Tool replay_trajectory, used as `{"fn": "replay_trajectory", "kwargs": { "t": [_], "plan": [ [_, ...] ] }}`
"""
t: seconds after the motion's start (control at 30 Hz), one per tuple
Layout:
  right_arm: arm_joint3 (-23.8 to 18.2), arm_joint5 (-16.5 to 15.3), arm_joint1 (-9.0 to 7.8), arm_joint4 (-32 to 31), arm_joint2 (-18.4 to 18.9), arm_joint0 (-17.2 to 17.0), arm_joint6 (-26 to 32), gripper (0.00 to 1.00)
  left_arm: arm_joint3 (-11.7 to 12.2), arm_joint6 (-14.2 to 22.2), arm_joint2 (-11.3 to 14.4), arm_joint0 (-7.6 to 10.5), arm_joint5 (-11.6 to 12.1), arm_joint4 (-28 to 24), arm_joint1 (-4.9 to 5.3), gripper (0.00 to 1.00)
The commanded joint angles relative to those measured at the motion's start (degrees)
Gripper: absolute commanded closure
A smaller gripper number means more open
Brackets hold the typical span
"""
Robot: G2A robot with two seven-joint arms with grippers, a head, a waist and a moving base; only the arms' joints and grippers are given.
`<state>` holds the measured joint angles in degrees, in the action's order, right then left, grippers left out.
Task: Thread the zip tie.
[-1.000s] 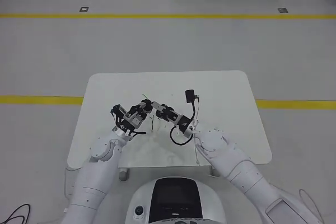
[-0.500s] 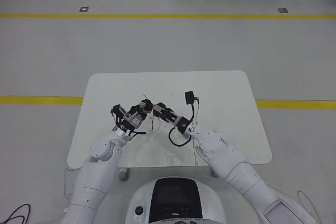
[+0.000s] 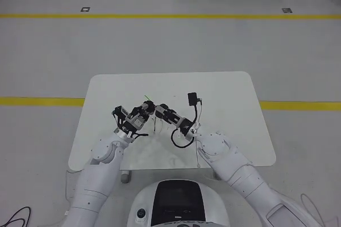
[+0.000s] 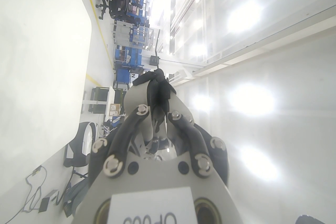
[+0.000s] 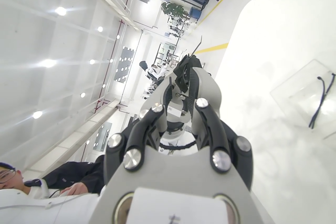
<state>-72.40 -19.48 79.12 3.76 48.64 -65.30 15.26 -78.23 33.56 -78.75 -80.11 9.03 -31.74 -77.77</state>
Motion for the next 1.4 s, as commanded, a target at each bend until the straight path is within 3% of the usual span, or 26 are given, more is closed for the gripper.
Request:
{"fn": "replay_trajectory", "kwargs": {
  "t": [0.0, 0.13, 0.43, 0.47, 0.5, 0.53, 0.83, 1.03, 1.37],
  "plan": [
    [0.27, 0.00, 0.20, 0.04, -0.07, 0.18, -0.10, 0.85, 0.00, 0.00, 0.00, 0.00, 0.00, 0.00, 0.00, 1.00],
    [0.90, 0.00, 0.52, -0.29, 0.05, 0.47, -0.40, 1.00, 0.00, 0.00, 0.00, 0.00, 0.00, 0.00, 0.00, 1.00],
    [1.30, 0.00, 0.87, -1.28, 0.79, 0.17, -0.50, 1.00, 0.00, 0.00, 0.00, 0.00, 0.00, 0.00, 0.00, 1.00],
    [1.29, 0.00, 0.88, -1.34, 0.92, 0.10, -0.47, 1.00, 0.00, 0.00, 0.00, 0.00, 0.00, 0.00, 0.00, 0.96],
    [1.28, 0.00, 0.89, -1.39, 1.06, 0.03, -0.45, 1.00, 0.00, 0.00, 0.00, 0.00, 0.00, 0.00, 0.00, 0.16],
    [1.18, 0.00, 0.89, -1.46, 1.25, -0.11, -0.37, 1.00, 0.00, 0.00, 0.00, 0.00, 0.00, 0.00, 0.00, 0.00],
    [0.15, 0.00, 0.38, -1.09, 4.19, -1.46, 1.60, 1.00, 0.00, 0.00, 0.00, 0.00, 0.00, 0.00, 0.00, 0.00],
    [-0.93, 0.00, -0.55, 2.74, 7.98, -2.29, 9.29, 1.00, 0.00, 0.00, 0.00, 0.00, 0.00, 0.00, 0.00, 0.00],
    [-1.05, 0.17, -0.62, 2.37, 8.26, -2.48, 9.20, 1.00, 0.10, -0.44, 0.05, 0.04, -0.40, 0.50, 0.06, 0.00]
  ]
}}
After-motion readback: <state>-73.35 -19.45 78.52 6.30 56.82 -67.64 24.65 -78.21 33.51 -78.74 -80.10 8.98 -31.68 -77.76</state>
